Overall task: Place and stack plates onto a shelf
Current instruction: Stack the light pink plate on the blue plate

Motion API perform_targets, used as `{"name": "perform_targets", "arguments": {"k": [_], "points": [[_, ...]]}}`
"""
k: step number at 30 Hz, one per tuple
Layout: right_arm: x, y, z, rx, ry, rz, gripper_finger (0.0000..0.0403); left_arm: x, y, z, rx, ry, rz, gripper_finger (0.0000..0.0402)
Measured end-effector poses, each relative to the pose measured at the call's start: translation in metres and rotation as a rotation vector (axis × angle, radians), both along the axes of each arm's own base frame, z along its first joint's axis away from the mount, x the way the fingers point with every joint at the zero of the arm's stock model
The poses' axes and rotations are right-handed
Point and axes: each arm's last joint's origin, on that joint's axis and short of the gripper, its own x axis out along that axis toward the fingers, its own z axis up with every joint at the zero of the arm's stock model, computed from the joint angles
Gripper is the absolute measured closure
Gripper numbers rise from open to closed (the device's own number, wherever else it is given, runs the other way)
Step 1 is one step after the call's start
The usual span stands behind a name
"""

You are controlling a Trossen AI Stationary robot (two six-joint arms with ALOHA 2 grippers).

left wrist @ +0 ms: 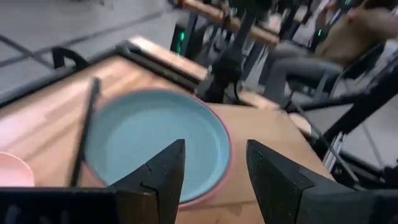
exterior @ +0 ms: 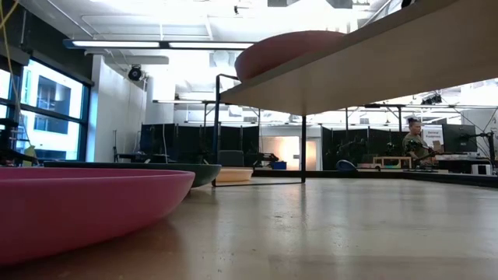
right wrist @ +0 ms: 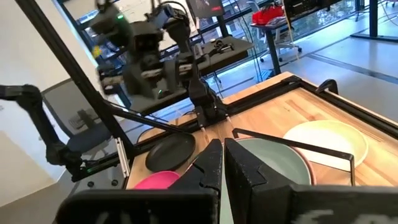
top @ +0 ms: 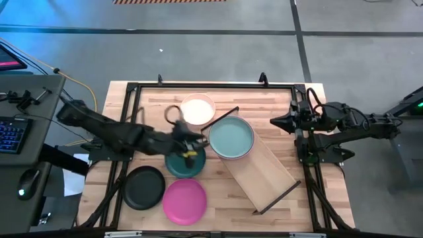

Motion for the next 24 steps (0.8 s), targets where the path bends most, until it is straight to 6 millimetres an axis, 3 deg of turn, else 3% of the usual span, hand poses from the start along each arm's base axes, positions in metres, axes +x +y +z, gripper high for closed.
{"name": "perform_targets", "arguments": {"k": [5, 13, 24], "points": [[0.004, 0.000, -0.001, 0.001, 0.008, 0.002, 0.0402, -0.027, 0.023, -0.002, 0.032, -0.105, 0.024, 0.0241], [0.018, 0.000, 0.000, -0.003, -0.006, -0.052, 0.0402, -0.057, 0.057, -0.009, 0.085, -0.147, -0.111, 0.0241], [0.042, -0.001, 0.003, -0.020, -0.063, -0.154, 0.0402, -0.087, 0.086, 0.008, 0.153, -0.250, -0.193, 0.0241]]}}
